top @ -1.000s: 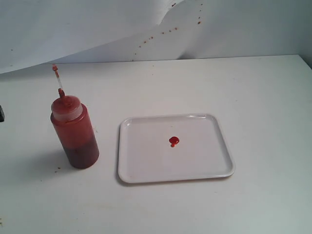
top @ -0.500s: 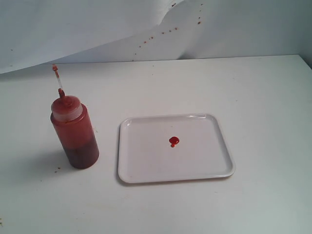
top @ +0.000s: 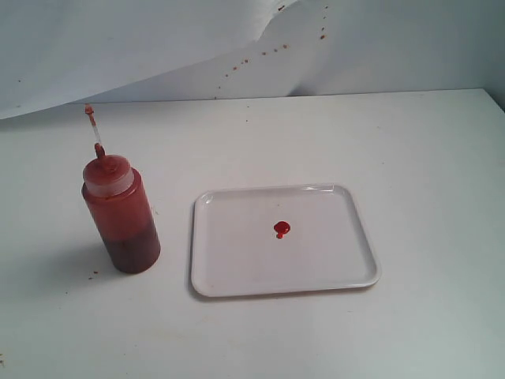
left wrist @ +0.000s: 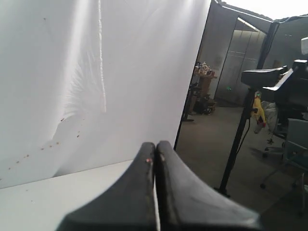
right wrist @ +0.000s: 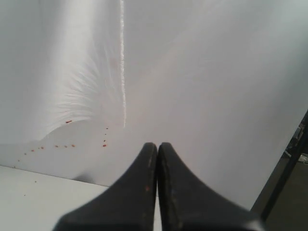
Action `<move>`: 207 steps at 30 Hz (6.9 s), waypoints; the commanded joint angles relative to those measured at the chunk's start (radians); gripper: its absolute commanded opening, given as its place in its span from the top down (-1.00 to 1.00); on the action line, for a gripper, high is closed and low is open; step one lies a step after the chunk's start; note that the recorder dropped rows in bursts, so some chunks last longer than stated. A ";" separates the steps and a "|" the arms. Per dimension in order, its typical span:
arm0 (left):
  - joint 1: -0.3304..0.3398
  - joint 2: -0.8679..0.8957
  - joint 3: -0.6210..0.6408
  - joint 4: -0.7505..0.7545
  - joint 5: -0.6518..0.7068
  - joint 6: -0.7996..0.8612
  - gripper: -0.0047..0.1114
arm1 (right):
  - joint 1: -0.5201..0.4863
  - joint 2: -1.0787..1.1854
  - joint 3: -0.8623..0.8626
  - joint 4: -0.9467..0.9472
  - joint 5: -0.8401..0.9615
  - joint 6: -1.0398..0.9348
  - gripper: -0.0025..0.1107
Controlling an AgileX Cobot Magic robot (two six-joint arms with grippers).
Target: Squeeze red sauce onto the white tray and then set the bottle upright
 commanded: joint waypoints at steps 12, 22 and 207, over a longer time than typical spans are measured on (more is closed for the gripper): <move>0.133 -0.149 0.126 0.008 -0.046 0.000 0.92 | 0.001 -0.004 0.005 0.000 -0.004 0.005 0.96; 0.291 -0.447 0.163 0.008 -0.059 -0.032 0.92 | 0.001 -0.004 0.005 0.000 -0.004 0.007 0.96; 0.627 -0.447 0.492 -1.723 0.368 1.989 0.92 | -0.822 -0.964 1.007 -1.750 1.130 1.969 0.96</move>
